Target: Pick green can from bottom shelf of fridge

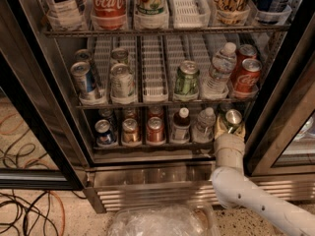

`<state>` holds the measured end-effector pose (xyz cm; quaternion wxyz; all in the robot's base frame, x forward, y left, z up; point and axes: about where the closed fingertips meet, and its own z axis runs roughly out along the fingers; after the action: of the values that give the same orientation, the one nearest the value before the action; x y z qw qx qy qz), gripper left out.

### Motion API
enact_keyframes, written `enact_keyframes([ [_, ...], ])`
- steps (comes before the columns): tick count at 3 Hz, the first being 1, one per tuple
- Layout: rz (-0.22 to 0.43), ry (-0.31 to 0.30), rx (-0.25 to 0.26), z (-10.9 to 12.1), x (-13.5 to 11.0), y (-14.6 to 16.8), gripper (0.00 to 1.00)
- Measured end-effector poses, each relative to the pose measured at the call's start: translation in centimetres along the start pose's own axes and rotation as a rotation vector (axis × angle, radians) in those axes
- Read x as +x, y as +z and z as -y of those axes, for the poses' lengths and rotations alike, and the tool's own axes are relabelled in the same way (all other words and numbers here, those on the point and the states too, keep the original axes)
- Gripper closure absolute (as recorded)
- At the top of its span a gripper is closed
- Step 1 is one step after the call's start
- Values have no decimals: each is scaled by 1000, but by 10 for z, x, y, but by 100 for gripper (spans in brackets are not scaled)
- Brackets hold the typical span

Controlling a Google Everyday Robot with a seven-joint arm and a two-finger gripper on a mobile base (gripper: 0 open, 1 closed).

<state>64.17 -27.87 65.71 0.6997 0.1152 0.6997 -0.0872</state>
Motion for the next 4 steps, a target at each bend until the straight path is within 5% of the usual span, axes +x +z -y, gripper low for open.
enact_keyframes([
  [2, -37, -23, -68, 13, -2, -20, 100],
  [4, -76, -75, -218, 9, 0, -56, 100],
])
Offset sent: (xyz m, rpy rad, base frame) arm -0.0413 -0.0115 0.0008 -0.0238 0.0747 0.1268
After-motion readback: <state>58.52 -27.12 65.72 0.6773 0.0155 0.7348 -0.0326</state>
